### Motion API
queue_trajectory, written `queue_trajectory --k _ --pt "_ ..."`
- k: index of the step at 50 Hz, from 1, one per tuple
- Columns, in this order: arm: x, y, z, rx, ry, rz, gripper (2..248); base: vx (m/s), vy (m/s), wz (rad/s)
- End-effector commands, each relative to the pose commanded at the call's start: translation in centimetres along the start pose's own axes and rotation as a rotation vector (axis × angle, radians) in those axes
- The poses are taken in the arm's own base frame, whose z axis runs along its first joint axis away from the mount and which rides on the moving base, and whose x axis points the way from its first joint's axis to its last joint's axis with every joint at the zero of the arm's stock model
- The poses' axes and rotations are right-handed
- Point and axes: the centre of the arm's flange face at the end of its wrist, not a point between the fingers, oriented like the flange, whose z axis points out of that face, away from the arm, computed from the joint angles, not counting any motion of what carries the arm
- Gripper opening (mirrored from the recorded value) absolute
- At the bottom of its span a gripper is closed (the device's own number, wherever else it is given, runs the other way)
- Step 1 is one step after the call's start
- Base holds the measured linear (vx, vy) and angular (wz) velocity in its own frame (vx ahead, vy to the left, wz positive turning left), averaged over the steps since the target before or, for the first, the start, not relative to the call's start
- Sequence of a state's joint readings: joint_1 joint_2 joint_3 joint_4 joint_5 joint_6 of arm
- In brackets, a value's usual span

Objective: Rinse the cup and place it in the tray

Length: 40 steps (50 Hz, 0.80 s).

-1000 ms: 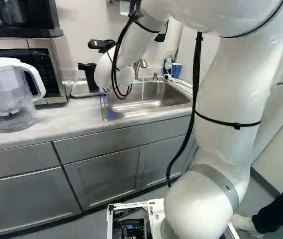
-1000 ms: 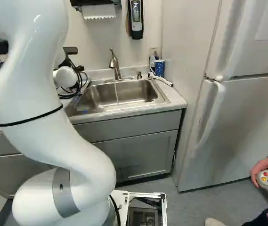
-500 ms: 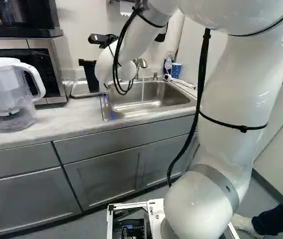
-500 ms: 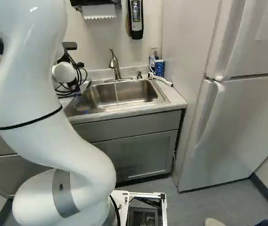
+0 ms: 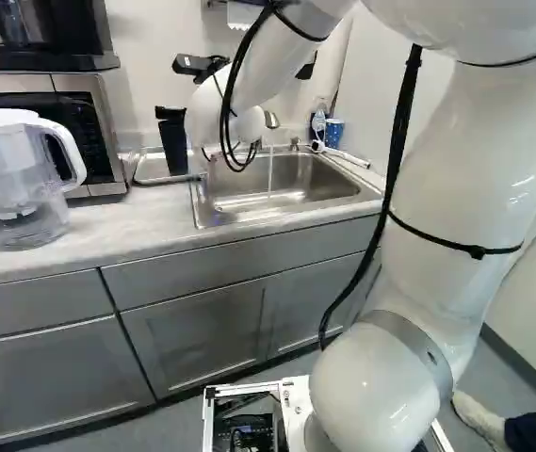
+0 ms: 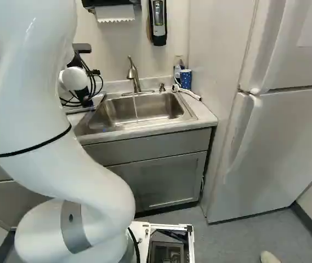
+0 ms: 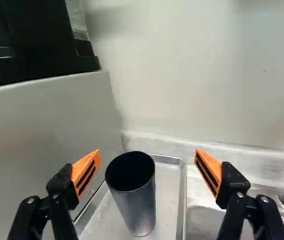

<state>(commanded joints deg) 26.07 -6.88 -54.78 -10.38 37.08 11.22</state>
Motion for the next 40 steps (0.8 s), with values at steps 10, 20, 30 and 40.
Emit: queue_trajectory --k 10,20,30,40 --pt "0.9 0.5 -0.7 -0.015 0.001 -0.001 247 0.0 0.0 0.0" --pt "1.8 1.2 -1.4 -0.031 0.001 -0.002 247 0.0 0.0 0.0" --pt "2.7 1.9 -2.2 -0.051 -0.002 -0.002 247 0.0 0.0 0.0" --pt "3.6 2.7 -3.2 -0.072 -0.001 -0.003 247 0.0 0.0 0.0"
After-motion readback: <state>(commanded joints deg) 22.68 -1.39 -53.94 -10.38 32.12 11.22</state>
